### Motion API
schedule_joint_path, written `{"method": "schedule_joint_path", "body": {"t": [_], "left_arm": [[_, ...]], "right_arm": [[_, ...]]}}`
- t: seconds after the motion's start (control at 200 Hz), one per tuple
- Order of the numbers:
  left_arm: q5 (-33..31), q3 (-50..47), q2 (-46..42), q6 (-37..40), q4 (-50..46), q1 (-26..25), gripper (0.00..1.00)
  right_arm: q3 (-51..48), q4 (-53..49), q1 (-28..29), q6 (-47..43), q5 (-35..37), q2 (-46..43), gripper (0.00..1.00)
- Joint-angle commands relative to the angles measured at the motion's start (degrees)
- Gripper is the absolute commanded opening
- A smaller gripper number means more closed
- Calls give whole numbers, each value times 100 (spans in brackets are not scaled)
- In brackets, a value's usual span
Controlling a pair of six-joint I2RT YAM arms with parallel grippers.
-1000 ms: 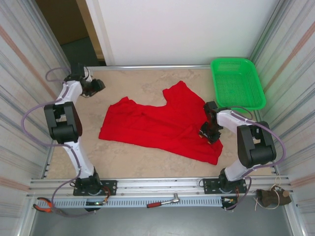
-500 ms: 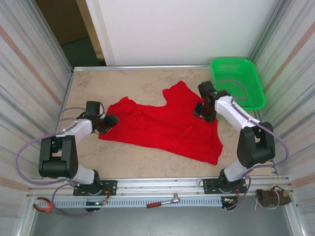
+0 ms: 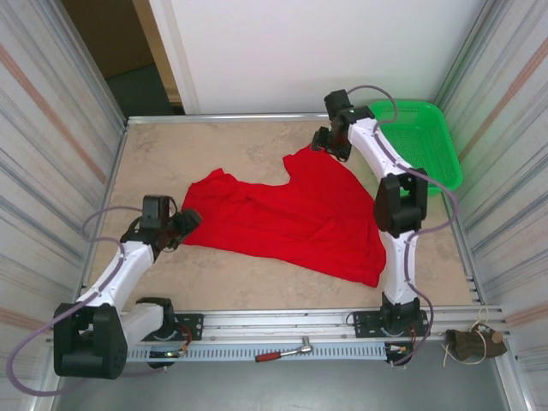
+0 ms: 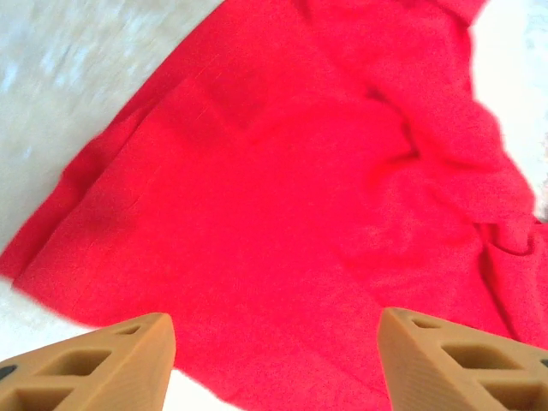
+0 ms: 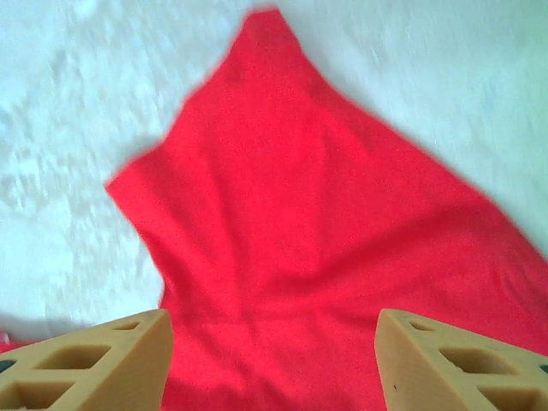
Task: Fold the inside-out t-shirt
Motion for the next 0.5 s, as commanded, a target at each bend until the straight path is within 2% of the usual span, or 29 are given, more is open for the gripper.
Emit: {"method": "schedule_joint_path", "body": {"t": [0.0, 0.075, 0.16, 0.326, 0.491], "left_arm": [[60, 979, 565, 930, -179, -14, 66], [215, 1751, 1298, 1526, -363, -32, 68], [298, 2470, 2111, 2047, -451, -39, 68], [382, 3842, 3511, 2619, -906, -28, 69], [338, 4470, 4181, 2791, -1027, -26, 70]], "right_arm": [[1238, -581, -131, -385, 286, 926, 63], [2063, -653, -226, -385, 255, 1558, 63], [2536, -392, -310, -368, 33, 2001, 64], [2589, 378, -373, -208, -329, 2372, 63], [2881, 588, -297, -100, -585, 2778, 62]]}}
